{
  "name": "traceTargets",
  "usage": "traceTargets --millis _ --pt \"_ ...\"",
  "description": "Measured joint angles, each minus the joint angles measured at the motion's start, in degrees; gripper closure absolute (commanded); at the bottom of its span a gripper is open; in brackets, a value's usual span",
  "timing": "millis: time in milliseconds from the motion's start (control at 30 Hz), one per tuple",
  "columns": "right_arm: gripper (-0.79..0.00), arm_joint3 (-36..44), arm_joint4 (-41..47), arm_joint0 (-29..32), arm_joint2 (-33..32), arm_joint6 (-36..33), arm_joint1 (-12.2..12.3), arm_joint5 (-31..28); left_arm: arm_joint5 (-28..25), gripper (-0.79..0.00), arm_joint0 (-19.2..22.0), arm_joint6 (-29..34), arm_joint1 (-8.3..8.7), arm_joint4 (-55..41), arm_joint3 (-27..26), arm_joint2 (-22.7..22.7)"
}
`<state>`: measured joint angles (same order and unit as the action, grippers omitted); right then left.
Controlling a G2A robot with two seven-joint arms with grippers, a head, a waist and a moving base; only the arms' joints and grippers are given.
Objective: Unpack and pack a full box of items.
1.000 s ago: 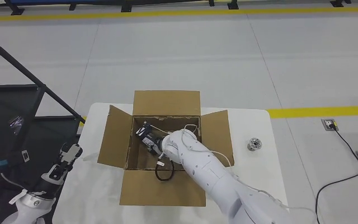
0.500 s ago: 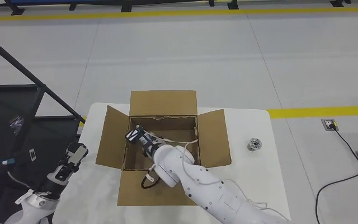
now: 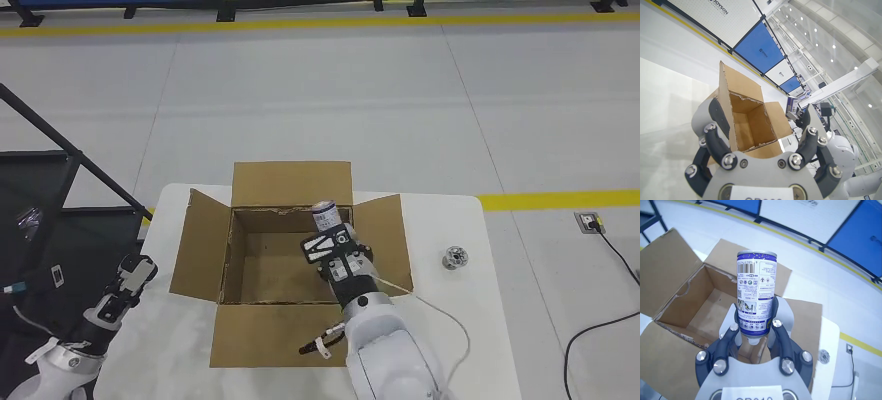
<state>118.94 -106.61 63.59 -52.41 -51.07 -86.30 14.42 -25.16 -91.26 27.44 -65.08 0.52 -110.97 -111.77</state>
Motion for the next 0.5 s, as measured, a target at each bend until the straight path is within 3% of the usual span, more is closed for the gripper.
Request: traceTargets --millis 233,400,500 --pt "0.0 13.01 -4.51 10.9 -10.25 -7.86 0.72 4.12 0.09 -0.785 1.19 1.24 0.2 -0.23 0.74 1.61" --pt "0.0 14.87 6.59 14.29 -22.13 -10.39 1.16 0.06 0.06 -0.785 2.32 2.06 0.36 -1.64 1.74 2.32" --pt "0.0 12.74 15.1 14.67 -29.33 -13.4 1.65 -6.79 -0.19 -0.785 3.03 2.46 0.46 -2.68 2.44 2.47"
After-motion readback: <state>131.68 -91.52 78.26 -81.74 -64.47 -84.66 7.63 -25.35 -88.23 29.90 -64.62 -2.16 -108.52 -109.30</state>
